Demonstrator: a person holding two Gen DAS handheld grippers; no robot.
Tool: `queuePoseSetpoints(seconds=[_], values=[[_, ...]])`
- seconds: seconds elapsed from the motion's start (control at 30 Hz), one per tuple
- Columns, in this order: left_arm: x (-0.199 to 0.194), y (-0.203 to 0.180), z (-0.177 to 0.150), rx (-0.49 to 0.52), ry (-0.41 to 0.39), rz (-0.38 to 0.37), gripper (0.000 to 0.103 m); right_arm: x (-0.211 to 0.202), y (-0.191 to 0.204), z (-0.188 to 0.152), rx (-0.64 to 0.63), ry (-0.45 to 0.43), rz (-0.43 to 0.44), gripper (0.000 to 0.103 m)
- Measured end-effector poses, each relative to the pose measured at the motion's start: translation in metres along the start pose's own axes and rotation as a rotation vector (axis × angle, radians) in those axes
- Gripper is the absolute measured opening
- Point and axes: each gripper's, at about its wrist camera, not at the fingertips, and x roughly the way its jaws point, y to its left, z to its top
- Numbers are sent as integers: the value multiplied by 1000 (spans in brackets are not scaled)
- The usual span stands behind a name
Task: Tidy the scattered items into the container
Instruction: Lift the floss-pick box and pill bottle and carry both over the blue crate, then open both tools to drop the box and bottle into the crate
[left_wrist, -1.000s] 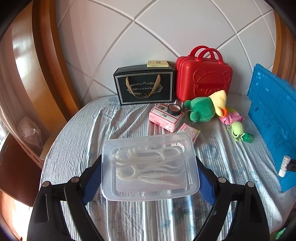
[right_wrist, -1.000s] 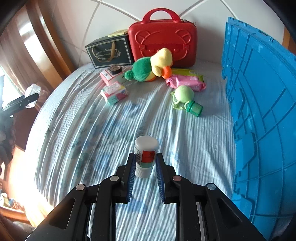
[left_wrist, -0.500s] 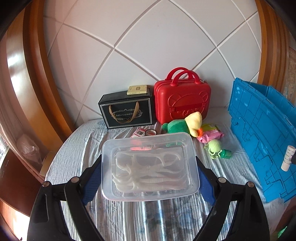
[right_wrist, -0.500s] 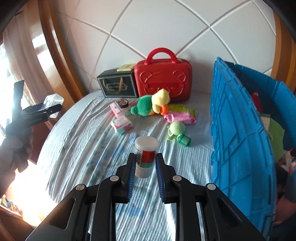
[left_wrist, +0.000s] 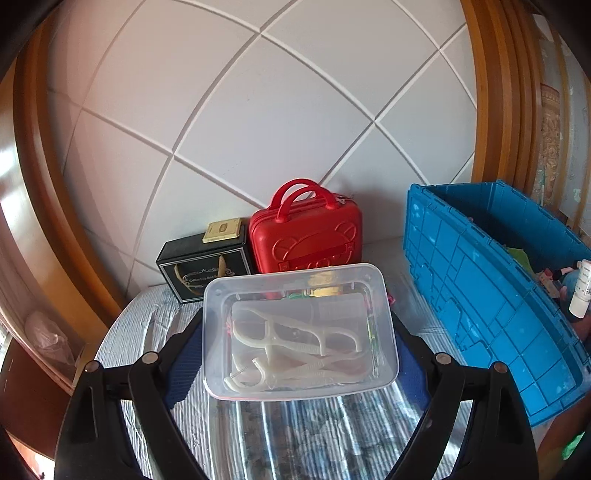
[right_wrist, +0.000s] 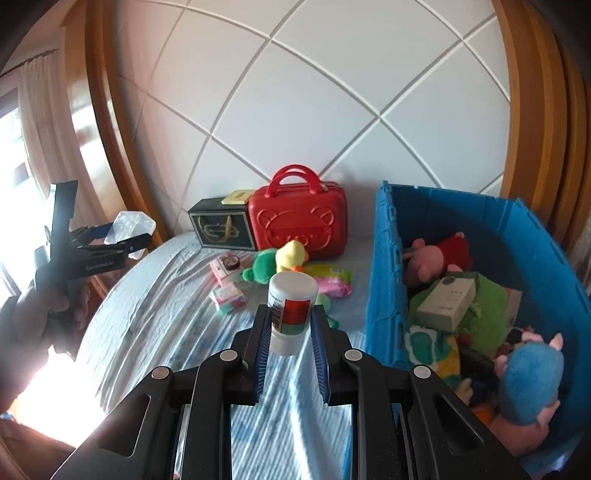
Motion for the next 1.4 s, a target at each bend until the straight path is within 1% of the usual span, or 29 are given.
queuePoseSetpoints(seconds=[0.23, 0.5, 0.6, 0.63, 0.67, 0.7, 0.93, 1.27, 1.4], values=[[-1, -64, 33, 55, -37, -68, 89, -32, -49, 8, 19, -44, -34, 21], [0, -146, 68, 127, -72, -149, 89, -52, -111, 8, 50, -59, -66, 21], [0, -174, 81, 155, -82, -178, 89, -59, -130, 7, 60, -63, -72, 19], [0, -182, 85, 164, -84, -188, 89, -61, -136, 6, 63, -64, -72, 15], [1, -191, 89, 172, -85, -197, 89, -63, -142, 5, 67, -64, -75, 4], [2, -199, 94, 182, -88, -206, 89, -65, -148, 4, 73, -66, -79, 3], [11, -257, 120, 243, -104, -260, 89, -74, -190, -10, 127, -55, -95, 3], [28, -330, 154, 308, -111, -331, 89, -76, -234, -22, 185, -64, -81, 3], [37, -355, 173, 313, -93, -380, 90, -75, -250, -27, 206, -67, -81, 5]])
